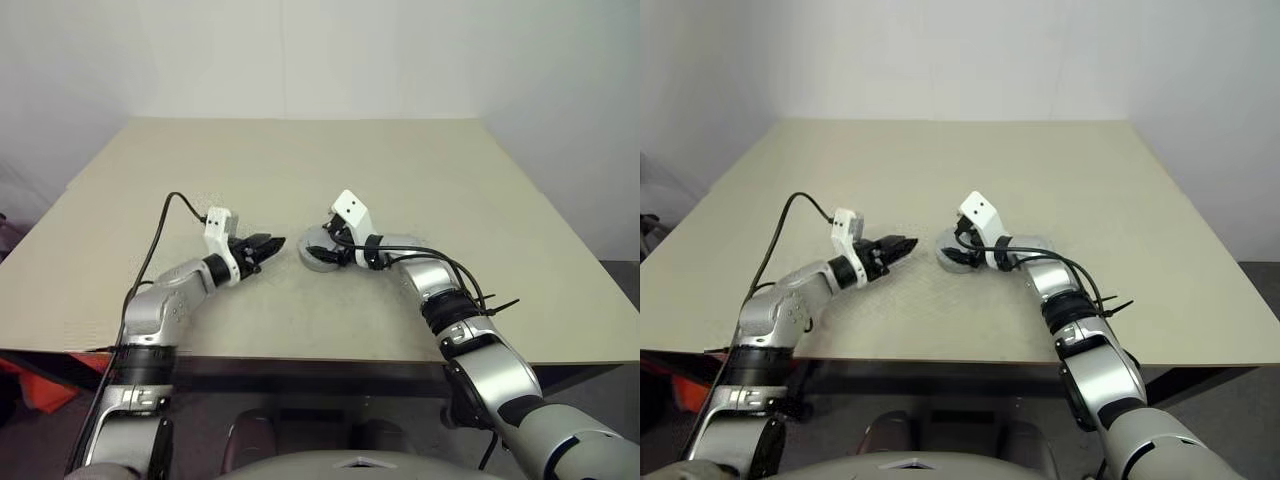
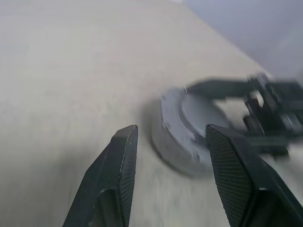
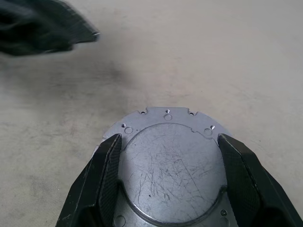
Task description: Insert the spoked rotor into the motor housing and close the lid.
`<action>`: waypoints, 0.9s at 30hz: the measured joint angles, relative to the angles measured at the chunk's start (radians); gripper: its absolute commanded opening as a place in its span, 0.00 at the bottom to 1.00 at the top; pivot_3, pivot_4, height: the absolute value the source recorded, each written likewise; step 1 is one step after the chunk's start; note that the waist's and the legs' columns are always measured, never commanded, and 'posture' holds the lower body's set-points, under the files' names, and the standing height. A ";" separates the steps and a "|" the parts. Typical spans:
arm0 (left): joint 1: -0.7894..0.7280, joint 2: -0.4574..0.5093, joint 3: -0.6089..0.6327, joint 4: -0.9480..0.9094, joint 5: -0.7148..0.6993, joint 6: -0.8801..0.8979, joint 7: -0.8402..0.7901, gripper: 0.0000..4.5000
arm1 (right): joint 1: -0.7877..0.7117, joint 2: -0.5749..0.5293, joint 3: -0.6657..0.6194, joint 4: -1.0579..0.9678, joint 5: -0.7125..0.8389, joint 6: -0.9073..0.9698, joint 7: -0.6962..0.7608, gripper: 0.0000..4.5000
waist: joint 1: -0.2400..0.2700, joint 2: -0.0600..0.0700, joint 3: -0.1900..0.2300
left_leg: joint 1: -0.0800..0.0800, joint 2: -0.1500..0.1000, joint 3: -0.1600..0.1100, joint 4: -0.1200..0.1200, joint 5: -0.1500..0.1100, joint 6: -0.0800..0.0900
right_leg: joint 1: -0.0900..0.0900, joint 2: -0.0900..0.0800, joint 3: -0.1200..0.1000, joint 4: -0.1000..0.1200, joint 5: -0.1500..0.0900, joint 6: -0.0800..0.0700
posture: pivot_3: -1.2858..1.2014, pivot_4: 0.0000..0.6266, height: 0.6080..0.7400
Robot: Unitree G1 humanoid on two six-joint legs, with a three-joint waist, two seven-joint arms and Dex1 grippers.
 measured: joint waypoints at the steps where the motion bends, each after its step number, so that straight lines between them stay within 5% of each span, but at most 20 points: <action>1: -0.020 -0.013 0.015 0.033 -0.005 0.003 0.012 0.45 | -0.001 0.000 0.000 0.000 0.000 0.000 0.001 0.69 | 0.000 0.000 0.000 | 0.000 0.000 0.000 0.000 0.000 0.000 | 0.000 0.000 0.000 0.000 0.000 0.000 | 0.52 0.00 1.00; 7: -0.130 -0.066 0.061 0.203 -0.033 0.021 0.024 0.01 | -0.005 -0.001 0.000 0.002 0.000 0.001 0.006 0.69 | 0.000 0.000 0.000 | -0.001 0.000 0.000 0.000 0.000 0.000 | -0.001 0.000 0.000 -0.002 0.000 0.000 | 0.52 0.00 1.00; 27: -0.230 -0.115 0.019 0.363 -0.002 0.143 0.027 0.00 | -0.009 -0.001 -0.002 0.002 0.000 0.003 -0.004 0.69 | 0.001 -0.001 0.000 | -0.002 0.000 0.000 -0.002 0.000 0.000 | -0.002 0.000 0.000 -0.004 0.000 0.000 | 0.52 0.00 1.00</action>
